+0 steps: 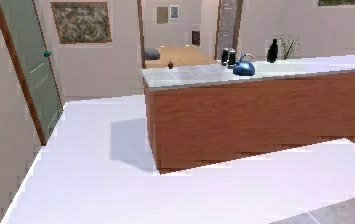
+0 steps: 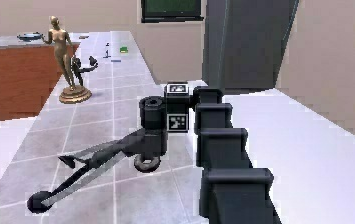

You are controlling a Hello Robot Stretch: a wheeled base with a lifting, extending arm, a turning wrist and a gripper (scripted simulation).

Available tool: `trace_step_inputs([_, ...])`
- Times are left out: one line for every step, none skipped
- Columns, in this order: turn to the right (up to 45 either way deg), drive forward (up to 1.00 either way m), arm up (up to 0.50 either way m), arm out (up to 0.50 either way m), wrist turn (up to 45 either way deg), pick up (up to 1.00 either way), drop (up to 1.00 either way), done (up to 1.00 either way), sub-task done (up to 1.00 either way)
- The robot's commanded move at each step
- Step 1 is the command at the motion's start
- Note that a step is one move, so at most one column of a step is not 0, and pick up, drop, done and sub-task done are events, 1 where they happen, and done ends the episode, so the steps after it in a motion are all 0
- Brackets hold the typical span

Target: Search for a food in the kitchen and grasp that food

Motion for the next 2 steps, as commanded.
trace_step_inputs([0.0, 0.00, 0.00, 0.00, 45.0, 0.00, 0.00, 0.00, 0.00])
trace_step_inputs([0.0, 0.00, 0.00, 0.00, 24.0, 0.00, 0.00, 0.00, 0.00])
